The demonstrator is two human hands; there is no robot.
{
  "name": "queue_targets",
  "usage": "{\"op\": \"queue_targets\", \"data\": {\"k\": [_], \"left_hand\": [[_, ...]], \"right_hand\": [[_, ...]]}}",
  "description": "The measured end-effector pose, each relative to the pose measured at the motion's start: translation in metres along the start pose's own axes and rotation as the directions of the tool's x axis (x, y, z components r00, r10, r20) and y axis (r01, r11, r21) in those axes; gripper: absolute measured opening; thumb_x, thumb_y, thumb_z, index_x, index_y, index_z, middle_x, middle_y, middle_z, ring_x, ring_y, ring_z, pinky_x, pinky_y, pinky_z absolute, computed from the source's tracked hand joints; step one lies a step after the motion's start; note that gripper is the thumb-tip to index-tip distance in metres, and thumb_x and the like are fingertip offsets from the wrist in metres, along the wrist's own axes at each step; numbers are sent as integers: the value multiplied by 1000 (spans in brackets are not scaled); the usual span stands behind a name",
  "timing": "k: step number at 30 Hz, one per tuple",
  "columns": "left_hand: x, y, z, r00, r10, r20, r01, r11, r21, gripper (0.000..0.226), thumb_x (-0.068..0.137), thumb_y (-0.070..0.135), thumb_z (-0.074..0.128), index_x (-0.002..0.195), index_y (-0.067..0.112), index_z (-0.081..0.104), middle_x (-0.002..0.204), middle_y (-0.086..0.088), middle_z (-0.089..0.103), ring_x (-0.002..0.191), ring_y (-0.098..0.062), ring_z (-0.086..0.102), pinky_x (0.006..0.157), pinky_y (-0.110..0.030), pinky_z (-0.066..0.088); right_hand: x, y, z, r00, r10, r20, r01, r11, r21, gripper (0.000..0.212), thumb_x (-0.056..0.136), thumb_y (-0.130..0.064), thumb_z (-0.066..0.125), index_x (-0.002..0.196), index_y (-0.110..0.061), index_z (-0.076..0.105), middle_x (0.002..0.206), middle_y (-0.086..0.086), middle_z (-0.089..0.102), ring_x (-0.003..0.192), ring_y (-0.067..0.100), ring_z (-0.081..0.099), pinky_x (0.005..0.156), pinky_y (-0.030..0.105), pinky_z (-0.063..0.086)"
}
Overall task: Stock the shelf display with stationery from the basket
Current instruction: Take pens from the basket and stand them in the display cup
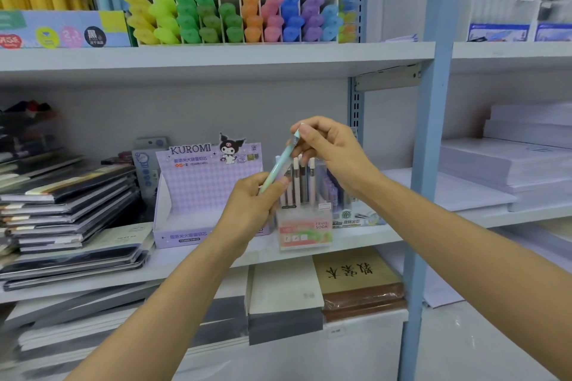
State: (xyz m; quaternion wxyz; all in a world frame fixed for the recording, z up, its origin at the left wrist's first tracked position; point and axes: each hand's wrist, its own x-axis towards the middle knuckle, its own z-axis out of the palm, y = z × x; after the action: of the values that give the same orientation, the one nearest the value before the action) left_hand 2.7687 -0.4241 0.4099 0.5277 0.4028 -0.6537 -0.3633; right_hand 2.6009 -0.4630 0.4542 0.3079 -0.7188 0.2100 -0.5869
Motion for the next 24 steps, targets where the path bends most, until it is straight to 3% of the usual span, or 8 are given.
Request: {"op": "queue_targets", "data": {"k": [3,6,11,15,20,24], "left_hand": [[1,2,-1,999,-42,15,43,997,-58,15,98,20,56,93,6,57,61,1,44,45,-9,33,42,-17,30],[0,-3,-5,998,-67,6,67,994,-81,18,100,17,50,90,9,61,65,0,52,49,-8,44,46,-17,37],[-2,-11,-12,996,-78,-33,75,993,-85,25,102,30,47,103,20,70,58,2,52,47,-10,46,45,-19,41],[0,-18,-10,997,-79,-13,77,991,-107,25,104,27,43,110,19,66,54,7,34,44,-7,29,38,-15,28],[5,-24,-6,994,-107,-21,103,986,-128,26,103,14,41,110,15,66,60,5,45,50,-6,39,43,-15,34],[5,-29,-8,998,-44,55,50,993,-103,24,104,17,41,111,20,64,61,6,56,52,-7,49,46,-18,39]], "right_hand": [[3,-3,-4,996,4,-84,1,998,68,16,100,-11,49,97,-9,64,81,5,69,68,13,67,61,20,53],[9,-7,-17,969,31,-243,0,992,129,16,101,-11,47,95,-11,62,79,4,67,64,11,67,57,18,52],[10,5,-39,917,-26,-397,-22,993,-116,15,101,-14,48,100,-3,57,78,5,63,62,9,64,57,20,52],[3,31,-40,939,-58,-340,-73,930,-359,13,100,-13,49,97,-4,58,84,9,66,67,10,64,62,19,50],[-3,61,-32,976,-31,-218,-101,814,-572,13,100,-19,51,96,-11,61,80,0,66,72,7,66,68,20,51],[1,65,-34,988,-17,-152,-85,765,-638,12,100,-19,52,93,-16,61,78,-1,66,73,10,66,67,18,47]]}}
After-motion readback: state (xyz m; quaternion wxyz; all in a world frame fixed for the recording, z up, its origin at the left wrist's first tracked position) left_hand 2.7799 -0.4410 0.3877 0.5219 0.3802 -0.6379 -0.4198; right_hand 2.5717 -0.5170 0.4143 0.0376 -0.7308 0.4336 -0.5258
